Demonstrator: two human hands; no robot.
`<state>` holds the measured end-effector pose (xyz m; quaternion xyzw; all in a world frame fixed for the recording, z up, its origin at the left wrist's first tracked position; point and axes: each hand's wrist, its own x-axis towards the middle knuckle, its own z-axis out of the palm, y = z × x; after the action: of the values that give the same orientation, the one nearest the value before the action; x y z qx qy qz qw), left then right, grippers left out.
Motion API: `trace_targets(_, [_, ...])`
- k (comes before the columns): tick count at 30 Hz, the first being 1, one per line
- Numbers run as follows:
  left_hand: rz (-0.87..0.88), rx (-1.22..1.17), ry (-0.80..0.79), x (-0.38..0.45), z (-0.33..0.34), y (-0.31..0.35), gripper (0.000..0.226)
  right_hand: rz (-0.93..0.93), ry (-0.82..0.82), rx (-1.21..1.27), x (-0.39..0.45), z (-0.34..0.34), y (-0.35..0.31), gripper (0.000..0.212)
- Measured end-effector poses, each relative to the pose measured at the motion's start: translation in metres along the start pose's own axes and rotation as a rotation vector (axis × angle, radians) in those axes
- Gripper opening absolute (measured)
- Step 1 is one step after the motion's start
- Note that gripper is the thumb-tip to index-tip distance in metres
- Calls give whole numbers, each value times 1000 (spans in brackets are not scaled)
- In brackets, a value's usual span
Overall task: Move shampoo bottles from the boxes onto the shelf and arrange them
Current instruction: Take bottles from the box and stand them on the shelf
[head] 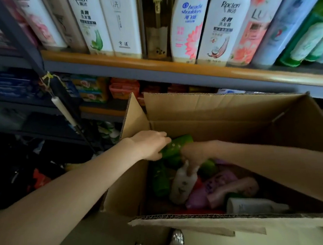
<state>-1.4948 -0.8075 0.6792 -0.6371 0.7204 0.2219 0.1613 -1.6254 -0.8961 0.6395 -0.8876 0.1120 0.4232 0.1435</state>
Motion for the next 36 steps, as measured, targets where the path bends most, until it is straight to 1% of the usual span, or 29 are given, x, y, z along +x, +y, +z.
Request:
trace_targets(2, [-5, -76, -95, 2, -12, 8, 58, -32, 87, 13, -33, -39, 7, 19])
trace_targets(4, [10, -229, -171, 3, -28, 16, 64, -13, 155, 24, -69, -76, 13, 28])
trace_targets(6, [20, -455, -163, 1, -50, 25, 68, 13, 303, 153, -115, -112, 21, 29])
trace_targets(8, [38, -667, -50, -6, -75, 30, 67, 8, 519, 346, -160, -145, 29, 29])
trace_targets(10, [61, -825, 121, -15, -102, 31, 53, -60, 736, 517, -200, -169, 34, 27])
trace_targets(12, [91, -924, 274, -26, -128, 30, 37, -140, 920, 647, -228, -184, 29, 20])
trace_targets(14, [132, -986, 393, -38, -153, 29, 27, -202, 1085, 769, -245, -197, 18, 13])
trace_targets(16, [180, -1000, 493, -51, -174, 26, 24, -312, 1193, 885, -257, -210, 9, 14])
trace_targets(18, [210, -998, 586, -63, -193, 19, 21, -411, 1218, 953, -266, -217, 1, 16])
trace_targets(19, [218, -997, 635, -70, -203, 15, 19, -419, 1215, 925, -268, -220, 1, 17])
trace_targets(21, [232, -1015, 739, -81, -222, 7, 17, -330, 1204, 740, -265, -219, -2, 18])
trace_targets(23, [245, -998, 830, -92, -240, -1, 17, -273, 1222, 593, -258, -220, -2, 27])
trace_targets(24, [241, -952, 856, -97, -248, -5, 20, -268, 1258, 582, -256, -222, -4, 32])
trace_targets(26, [222, -820, 892, -106, -264, -9, 33, -266, 1373, 549, -254, -229, -7, 34])
trace_targets(27, [225, -779, 931, -109, -272, -11, 39, -256, 1447, 536, -254, -234, -9, 34])
trace_targets(28, [238, -772, 989, -113, -280, -12, 40, -233, 1532, 530, -256, -238, -10, 34])
trace_targets(30, [266, -818, 1153, -123, -297, -16, 32, -156, 1727, 491, -260, -251, -6, 34])
trace_targets(32, [241, -808, 1289, -131, -311, -24, 24, -44, 1886, 471, -267, -264, 1, 36])
trace_targets(34, [174, -760, 1330, -135, -318, -36, 22, 10, 1968, 470, -275, -276, 10, 36])
trace_targets(36, [95, -758, 1326, -137, -319, -50, 23, -16, 1973, 503, -277, -286, 19, 33])
